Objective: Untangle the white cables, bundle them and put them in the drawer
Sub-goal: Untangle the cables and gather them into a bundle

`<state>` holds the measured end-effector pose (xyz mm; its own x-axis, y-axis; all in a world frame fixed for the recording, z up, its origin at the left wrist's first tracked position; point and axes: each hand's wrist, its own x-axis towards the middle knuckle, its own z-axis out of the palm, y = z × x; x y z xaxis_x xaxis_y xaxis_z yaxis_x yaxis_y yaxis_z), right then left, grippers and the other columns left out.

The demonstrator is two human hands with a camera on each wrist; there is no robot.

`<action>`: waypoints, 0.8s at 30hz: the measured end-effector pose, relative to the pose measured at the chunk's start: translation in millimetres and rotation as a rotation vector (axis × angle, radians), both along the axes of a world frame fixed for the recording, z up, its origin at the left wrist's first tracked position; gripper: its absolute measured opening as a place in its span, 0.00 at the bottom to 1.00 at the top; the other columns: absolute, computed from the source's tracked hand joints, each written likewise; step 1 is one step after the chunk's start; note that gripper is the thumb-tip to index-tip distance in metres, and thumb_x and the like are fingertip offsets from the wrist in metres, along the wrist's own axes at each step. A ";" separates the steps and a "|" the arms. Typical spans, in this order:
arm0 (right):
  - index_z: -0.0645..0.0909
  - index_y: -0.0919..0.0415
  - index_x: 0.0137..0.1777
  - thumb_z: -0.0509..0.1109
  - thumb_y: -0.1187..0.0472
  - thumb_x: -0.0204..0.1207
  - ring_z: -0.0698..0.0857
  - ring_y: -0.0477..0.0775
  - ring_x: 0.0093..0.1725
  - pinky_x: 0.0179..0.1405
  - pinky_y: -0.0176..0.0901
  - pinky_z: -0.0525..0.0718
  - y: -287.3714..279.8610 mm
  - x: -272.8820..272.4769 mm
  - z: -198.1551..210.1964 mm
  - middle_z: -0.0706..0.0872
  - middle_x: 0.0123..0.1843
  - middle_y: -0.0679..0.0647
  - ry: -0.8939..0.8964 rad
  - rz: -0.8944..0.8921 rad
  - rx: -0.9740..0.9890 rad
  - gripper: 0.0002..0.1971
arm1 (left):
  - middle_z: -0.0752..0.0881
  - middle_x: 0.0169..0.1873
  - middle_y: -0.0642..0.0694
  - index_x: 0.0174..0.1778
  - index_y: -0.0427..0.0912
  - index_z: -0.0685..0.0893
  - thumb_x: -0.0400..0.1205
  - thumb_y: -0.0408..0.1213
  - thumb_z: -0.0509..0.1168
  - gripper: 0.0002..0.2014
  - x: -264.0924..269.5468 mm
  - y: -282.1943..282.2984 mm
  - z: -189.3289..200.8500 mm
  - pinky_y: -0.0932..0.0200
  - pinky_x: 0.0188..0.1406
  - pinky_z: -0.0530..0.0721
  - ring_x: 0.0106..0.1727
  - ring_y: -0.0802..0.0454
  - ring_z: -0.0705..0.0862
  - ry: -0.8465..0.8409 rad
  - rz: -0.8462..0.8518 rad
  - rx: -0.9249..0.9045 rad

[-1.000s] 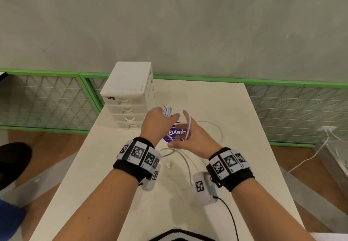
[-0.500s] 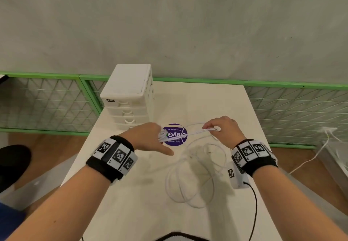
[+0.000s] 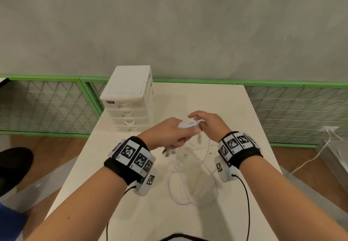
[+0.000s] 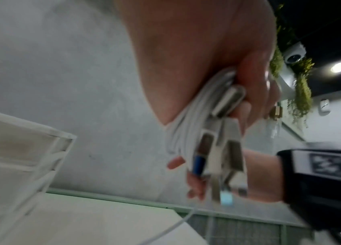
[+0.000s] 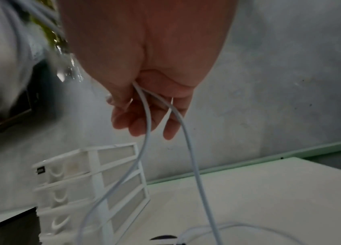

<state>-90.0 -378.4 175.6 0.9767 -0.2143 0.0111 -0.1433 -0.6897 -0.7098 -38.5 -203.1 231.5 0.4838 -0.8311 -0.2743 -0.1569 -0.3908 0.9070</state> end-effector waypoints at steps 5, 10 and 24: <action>0.82 0.69 0.44 0.59 0.59 0.79 0.84 0.61 0.37 0.46 0.39 0.80 18.0 10.1 -23.0 0.88 0.39 0.63 0.031 -0.052 0.194 0.14 | 0.68 0.10 0.51 0.33 0.29 0.75 0.80 0.51 0.60 0.24 -6.3 -20.7 17.1 0.68 0.16 0.69 0.11 0.56 0.66 0.223 0.079 -0.477; 0.80 0.58 0.46 0.63 0.58 0.81 0.74 0.42 0.25 0.36 0.36 0.74 48.0 -13.4 -45.4 0.78 0.26 0.47 0.110 0.075 0.199 0.07 | 0.67 0.15 0.53 0.40 0.40 0.78 0.83 0.52 0.58 0.18 10.9 -32.5 30.6 0.62 0.21 0.67 0.15 0.56 0.68 0.238 0.371 -0.834; 0.88 0.60 0.46 0.70 0.68 0.76 0.84 0.38 0.46 0.50 0.30 0.79 20.4 -20.2 7.9 0.88 0.43 0.42 -0.404 -0.006 0.272 0.06 | 0.74 0.17 0.48 0.37 0.39 0.77 0.83 0.61 0.54 0.26 23.2 2.9 -30.0 0.57 0.22 0.72 0.18 0.51 0.71 -0.189 0.152 -0.081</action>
<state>-110.3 -358.1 183.6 0.9045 -0.2672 0.3323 0.1779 -0.4717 -0.8636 -15.3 -200.2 201.4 0.6413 -0.7603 -0.1032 -0.2713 -0.3505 0.8964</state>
